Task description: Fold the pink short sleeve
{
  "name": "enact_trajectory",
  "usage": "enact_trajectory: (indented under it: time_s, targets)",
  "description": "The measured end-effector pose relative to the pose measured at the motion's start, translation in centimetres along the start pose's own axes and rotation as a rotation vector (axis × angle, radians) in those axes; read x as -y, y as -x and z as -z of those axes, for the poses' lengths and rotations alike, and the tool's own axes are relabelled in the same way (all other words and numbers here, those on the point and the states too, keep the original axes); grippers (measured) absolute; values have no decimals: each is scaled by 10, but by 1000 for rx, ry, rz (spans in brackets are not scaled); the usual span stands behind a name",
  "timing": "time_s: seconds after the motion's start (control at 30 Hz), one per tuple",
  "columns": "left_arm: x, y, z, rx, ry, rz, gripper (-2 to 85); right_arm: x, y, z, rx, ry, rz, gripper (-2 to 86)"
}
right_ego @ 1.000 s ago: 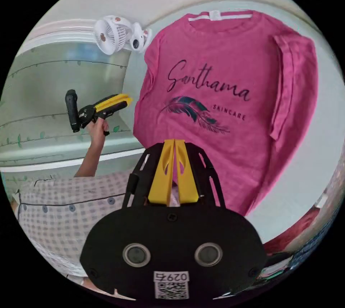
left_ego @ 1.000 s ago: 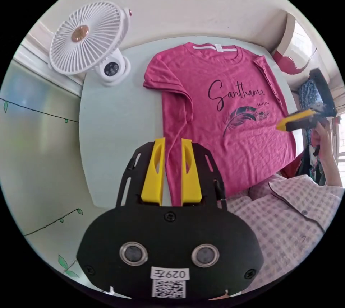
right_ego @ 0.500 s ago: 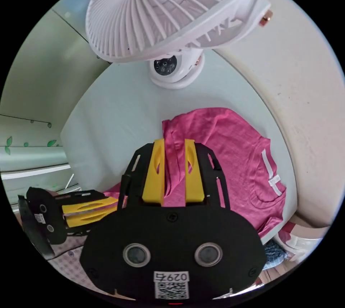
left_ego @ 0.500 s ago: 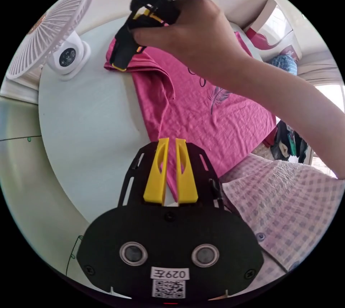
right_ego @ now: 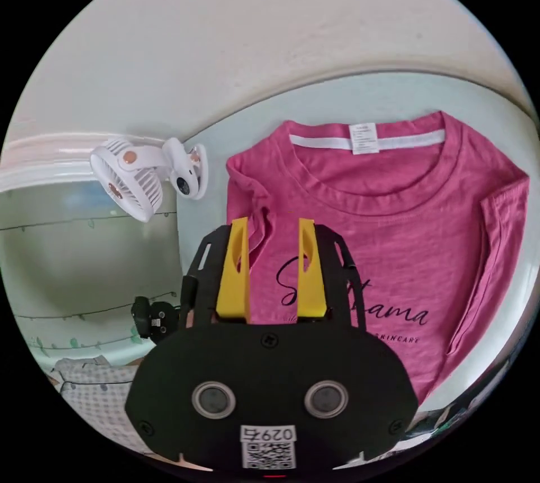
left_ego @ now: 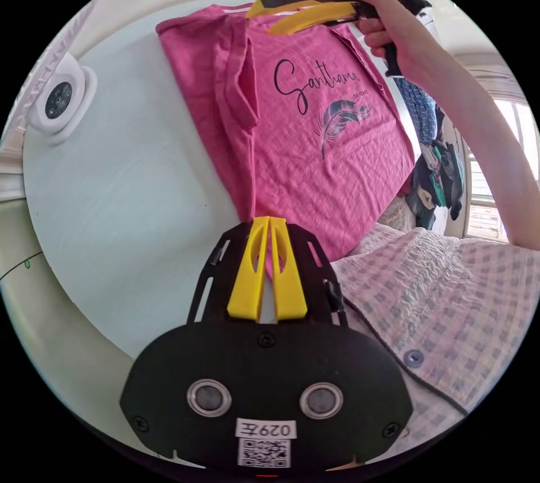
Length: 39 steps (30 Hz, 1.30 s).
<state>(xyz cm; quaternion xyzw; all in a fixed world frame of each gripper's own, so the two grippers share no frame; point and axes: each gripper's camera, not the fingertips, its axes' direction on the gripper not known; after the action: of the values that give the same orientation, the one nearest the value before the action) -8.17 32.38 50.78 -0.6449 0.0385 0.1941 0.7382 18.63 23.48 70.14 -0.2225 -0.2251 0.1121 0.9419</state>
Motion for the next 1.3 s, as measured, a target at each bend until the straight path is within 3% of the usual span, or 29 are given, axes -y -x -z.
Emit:
enact_trajectory:
  time_s: [0.1, 0.3, 0.43, 0.67, 0.8, 0.93, 1.03, 1.17, 1.3]
  targets:
    - [6, 8, -2, -31, 3, 9, -10, 0, 3, 6, 5, -31, 15, 113]
    - [18, 9, 9, 2, -33, -10, -10, 37, 39, -34, -82, 83, 120, 106]
    - [28, 12, 43, 86, -161, -16, -10, 63, 59, -35, -38, -3, 214, 29]
    - [69, 16, 19, 124, -26, -127, -10, 110, 78, -61, -309, 114, 188, 3]
    - [59, 19, 29, 149, -116, -78, -10, 98, 70, -36, -172, 53, 191, 3]
    - [55, 46, 26, 40, -136, 19, -10, 85, 42, -28, 133, 138, 143, 6]
    - [65, 56, 19, 2, -94, 5, -10, 71, 41, -26, 77, 119, 127, 14]
    - [78, 46, 31, 103, -129, -51, -10, 49, 32, -26, 0, 56, 41, 58]
    - [93, 36, 24, 111, -102, -109, -10, 41, 21, -33, 118, 41, -14, 81]
